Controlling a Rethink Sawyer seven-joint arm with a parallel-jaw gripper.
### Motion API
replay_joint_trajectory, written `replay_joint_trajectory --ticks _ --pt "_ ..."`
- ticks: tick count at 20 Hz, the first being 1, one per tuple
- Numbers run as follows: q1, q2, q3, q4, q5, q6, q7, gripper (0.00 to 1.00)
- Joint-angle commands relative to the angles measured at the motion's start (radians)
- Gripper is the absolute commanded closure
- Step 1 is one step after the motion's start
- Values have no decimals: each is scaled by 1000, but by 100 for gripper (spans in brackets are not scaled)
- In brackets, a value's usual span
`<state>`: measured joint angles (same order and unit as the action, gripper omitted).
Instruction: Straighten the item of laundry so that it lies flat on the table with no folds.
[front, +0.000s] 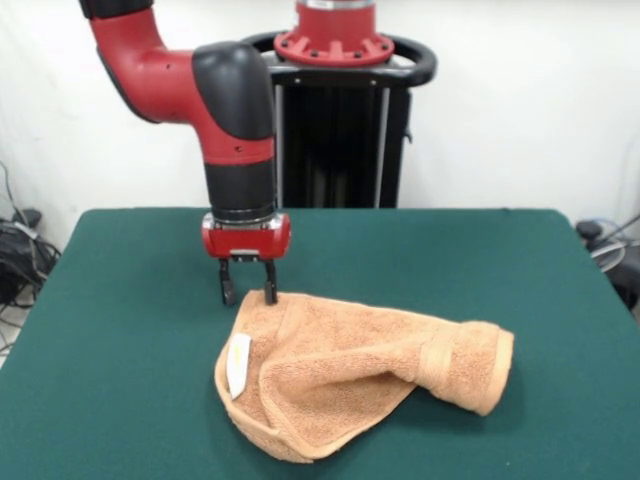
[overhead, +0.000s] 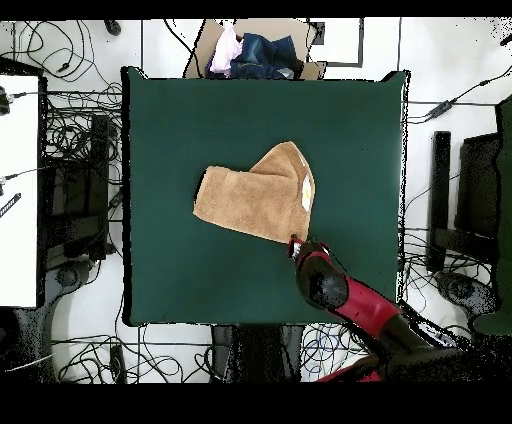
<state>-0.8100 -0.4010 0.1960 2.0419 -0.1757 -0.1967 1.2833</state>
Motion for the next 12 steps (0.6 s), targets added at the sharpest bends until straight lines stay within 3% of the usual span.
replay_joint_trajectory --ticks 1,12 --pt "68 232 23 -159 24 -84 228 0" --pt "73 249 9 -201 37 -67 216 0"
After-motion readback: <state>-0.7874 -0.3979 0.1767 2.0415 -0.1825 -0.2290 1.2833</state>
